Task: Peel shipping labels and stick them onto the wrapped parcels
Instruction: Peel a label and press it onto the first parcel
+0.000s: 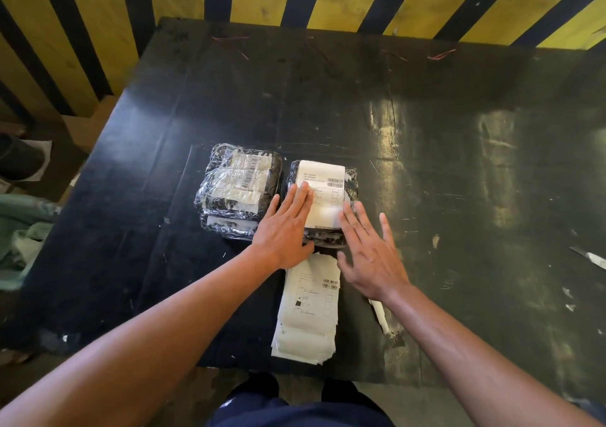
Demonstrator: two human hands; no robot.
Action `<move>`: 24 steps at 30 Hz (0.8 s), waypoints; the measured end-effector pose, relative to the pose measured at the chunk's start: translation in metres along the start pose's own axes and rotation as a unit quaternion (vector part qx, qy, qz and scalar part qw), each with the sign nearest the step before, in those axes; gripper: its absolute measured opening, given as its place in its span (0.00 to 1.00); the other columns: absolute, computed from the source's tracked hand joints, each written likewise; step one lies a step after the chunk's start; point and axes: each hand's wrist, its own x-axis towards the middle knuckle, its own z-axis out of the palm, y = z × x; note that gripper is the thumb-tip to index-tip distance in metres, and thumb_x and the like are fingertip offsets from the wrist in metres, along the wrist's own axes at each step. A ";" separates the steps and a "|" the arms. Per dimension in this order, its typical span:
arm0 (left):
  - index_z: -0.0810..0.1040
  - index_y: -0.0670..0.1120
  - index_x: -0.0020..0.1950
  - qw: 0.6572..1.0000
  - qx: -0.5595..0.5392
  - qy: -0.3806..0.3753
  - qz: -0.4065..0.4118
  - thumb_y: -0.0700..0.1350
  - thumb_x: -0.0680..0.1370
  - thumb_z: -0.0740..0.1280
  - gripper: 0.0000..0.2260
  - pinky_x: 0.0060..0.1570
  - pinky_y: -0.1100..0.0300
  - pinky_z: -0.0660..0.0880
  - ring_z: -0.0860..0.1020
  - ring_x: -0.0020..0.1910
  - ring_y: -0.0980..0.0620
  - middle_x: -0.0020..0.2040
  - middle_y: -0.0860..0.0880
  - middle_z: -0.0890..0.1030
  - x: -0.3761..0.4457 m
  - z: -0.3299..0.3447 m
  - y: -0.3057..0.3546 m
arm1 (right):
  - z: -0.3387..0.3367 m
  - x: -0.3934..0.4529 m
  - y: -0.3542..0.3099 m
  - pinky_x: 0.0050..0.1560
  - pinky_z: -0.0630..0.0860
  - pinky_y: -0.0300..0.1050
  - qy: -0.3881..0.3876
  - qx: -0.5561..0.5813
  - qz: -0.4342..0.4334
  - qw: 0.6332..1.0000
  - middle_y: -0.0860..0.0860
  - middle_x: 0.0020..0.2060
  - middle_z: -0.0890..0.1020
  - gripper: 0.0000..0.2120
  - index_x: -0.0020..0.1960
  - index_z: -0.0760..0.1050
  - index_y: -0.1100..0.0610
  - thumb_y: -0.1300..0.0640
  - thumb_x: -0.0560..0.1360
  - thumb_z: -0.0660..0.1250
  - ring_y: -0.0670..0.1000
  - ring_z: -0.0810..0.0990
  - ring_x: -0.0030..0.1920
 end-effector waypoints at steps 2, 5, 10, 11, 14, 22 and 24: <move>0.29 0.44 0.83 1.000 0.013 0.003 0.008 0.63 0.80 0.62 0.50 0.82 0.41 0.39 0.28 0.82 0.43 0.82 0.43 0.27 -0.006 0.007 0.013 | -0.004 0.010 -0.003 0.82 0.39 0.64 -0.020 0.021 0.001 1.000 0.50 0.85 0.40 0.38 0.86 0.41 0.54 0.47 0.82 0.56 0.50 0.38 0.84; 0.29 0.43 0.82 0.998 0.036 0.025 0.036 0.63 0.79 0.61 0.50 0.82 0.41 0.39 0.27 0.81 0.44 0.82 0.43 0.26 -0.022 0.024 0.029 | -0.003 0.021 -0.011 0.82 0.40 0.66 -0.055 0.028 0.001 0.998 0.49 0.84 0.37 0.39 0.85 0.38 0.54 0.47 0.82 0.55 0.50 0.34 0.84; 0.30 0.44 0.83 0.998 0.049 0.033 0.037 0.61 0.81 0.59 0.47 0.83 0.43 0.38 0.29 0.82 0.48 0.83 0.46 0.27 -0.048 0.037 0.015 | 0.003 0.021 -0.007 0.82 0.40 0.66 -0.028 0.022 0.001 0.999 0.47 0.85 0.39 0.39 0.86 0.39 0.52 0.48 0.82 0.56 0.48 0.37 0.84; 0.31 0.45 0.83 0.998 0.040 0.033 0.041 0.61 0.81 0.59 0.46 0.83 0.43 0.39 0.30 0.82 0.49 0.83 0.47 0.28 -0.052 0.036 0.009 | 0.003 0.021 -0.007 0.81 0.39 0.66 -0.029 0.021 0.000 0.999 0.47 0.85 0.38 0.39 0.85 0.38 0.52 0.48 0.82 0.56 0.47 0.37 0.84; 0.37 0.47 0.85 0.998 0.000 0.039 0.042 0.58 0.81 0.60 0.42 0.83 0.44 0.40 0.35 0.84 0.52 0.85 0.49 0.34 -0.056 0.025 0.004 | 0.001 0.021 -0.008 0.81 0.38 0.65 -0.030 0.029 0.002 0.999 0.46 0.85 0.38 0.41 0.85 0.37 0.51 0.47 0.82 0.59 0.48 0.36 0.84; 0.68 0.46 0.76 0.993 -0.044 0.111 0.026 0.52 0.76 0.67 0.29 0.78 0.51 0.60 0.71 0.71 0.47 0.72 0.48 0.71 -0.011 -0.016 0.025 | -0.002 0.023 -0.009 0.81 0.36 0.66 -0.051 0.032 0.014 0.998 0.47 0.84 0.36 0.44 0.85 0.36 0.51 0.45 0.83 0.63 0.49 0.32 0.83; 0.68 0.46 0.76 0.992 -0.056 0.108 0.016 0.51 0.77 0.67 0.28 0.74 0.54 0.64 0.72 0.68 0.48 0.71 0.49 0.71 -0.013 -0.021 0.016 | -0.003 0.023 -0.008 0.81 0.36 0.66 -0.045 0.034 0.012 0.998 0.46 0.84 0.37 0.44 0.85 0.37 0.51 0.47 0.82 0.64 0.48 0.33 0.83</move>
